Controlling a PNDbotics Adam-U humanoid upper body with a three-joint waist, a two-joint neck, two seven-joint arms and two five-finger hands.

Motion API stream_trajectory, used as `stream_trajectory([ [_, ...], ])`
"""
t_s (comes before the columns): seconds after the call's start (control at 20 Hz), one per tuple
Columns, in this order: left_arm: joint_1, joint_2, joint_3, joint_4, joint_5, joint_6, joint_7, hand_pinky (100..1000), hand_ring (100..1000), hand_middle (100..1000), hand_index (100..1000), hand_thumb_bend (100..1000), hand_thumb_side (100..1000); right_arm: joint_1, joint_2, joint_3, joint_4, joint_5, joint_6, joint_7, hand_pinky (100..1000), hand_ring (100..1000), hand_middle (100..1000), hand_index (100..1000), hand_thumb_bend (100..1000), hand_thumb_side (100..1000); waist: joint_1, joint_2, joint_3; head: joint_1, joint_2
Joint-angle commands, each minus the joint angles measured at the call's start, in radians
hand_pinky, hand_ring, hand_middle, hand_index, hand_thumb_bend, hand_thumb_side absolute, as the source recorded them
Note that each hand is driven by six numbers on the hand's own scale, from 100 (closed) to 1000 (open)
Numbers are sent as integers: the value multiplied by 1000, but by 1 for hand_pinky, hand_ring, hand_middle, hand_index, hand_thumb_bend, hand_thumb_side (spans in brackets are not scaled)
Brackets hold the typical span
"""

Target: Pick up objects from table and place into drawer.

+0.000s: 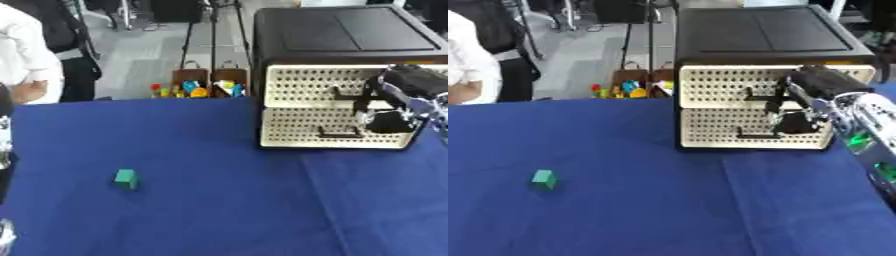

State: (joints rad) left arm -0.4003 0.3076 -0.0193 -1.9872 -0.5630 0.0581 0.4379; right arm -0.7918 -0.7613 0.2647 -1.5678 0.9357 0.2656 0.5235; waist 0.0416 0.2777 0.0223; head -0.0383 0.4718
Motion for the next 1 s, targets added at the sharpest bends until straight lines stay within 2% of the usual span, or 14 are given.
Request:
stream_trajectory([
  [0.05,-8,12,2,-13,4,-3,0,792,959,851,913,334,1000,-6,-26,-1,-25,-3,2,-6,100,186,318,583,100,424,-2,-14,0,1,-13],
  [1.0,-6,11,3,-13,8,-4,-2,792,960,844,913,333,1000,43,-60,-3,-119,-11,17,7,100,185,316,575,100,401,-1,-17,-5,2,-18],
])
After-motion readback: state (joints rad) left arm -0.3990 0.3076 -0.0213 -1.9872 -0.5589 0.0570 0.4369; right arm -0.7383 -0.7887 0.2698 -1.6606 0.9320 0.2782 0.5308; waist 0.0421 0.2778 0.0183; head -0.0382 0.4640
